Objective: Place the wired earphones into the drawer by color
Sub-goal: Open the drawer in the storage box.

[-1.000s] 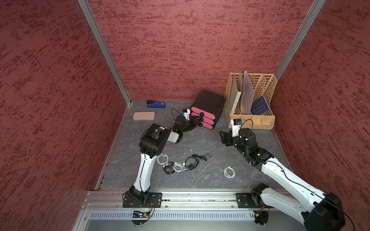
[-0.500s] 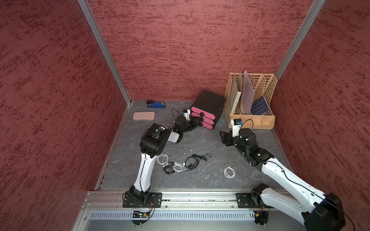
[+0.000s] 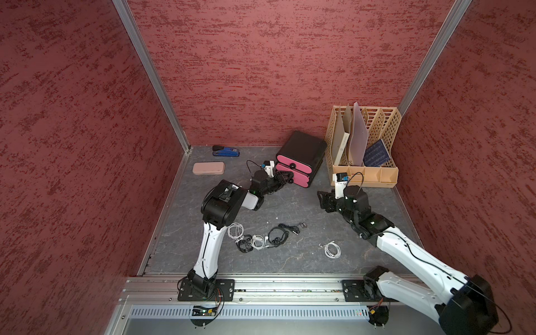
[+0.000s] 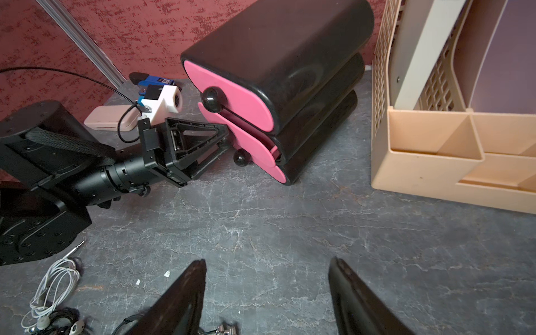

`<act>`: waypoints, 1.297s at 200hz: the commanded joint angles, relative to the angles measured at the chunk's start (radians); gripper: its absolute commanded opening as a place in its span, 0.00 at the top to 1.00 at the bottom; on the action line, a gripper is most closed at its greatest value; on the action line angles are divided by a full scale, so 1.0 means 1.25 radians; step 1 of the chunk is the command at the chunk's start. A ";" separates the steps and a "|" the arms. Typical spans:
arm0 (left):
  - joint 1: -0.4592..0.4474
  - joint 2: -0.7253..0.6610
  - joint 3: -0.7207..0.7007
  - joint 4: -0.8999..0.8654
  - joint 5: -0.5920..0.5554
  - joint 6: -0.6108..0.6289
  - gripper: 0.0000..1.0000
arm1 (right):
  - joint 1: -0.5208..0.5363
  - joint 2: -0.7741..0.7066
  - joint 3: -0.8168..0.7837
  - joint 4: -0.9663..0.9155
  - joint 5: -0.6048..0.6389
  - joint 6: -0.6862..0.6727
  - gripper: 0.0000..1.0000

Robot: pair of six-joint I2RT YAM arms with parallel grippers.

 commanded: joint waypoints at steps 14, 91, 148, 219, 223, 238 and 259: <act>-0.002 -0.035 -0.034 0.030 0.004 -0.004 0.67 | -0.004 0.026 0.035 -0.025 0.004 -0.005 0.29; 0.004 -0.088 -0.117 0.073 0.004 -0.004 0.68 | -0.011 0.135 0.125 -0.082 -0.091 0.028 0.29; 0.015 -0.111 -0.181 0.126 0.010 -0.020 0.69 | -0.019 0.227 0.198 -0.099 -0.085 0.083 0.28; 0.024 -0.139 -0.237 0.155 0.018 -0.027 0.69 | -0.030 0.337 0.284 -0.088 -0.039 0.104 0.28; 0.023 -0.138 -0.238 0.158 0.019 -0.028 0.69 | -0.030 0.338 0.289 -0.088 -0.034 0.104 0.28; 0.024 -0.140 -0.246 0.165 0.020 -0.030 0.69 | -0.031 0.371 0.311 -0.093 -0.018 0.105 0.28; 0.024 -0.143 -0.256 0.175 0.019 -0.033 0.70 | -0.034 0.393 0.336 -0.096 0.005 0.101 0.28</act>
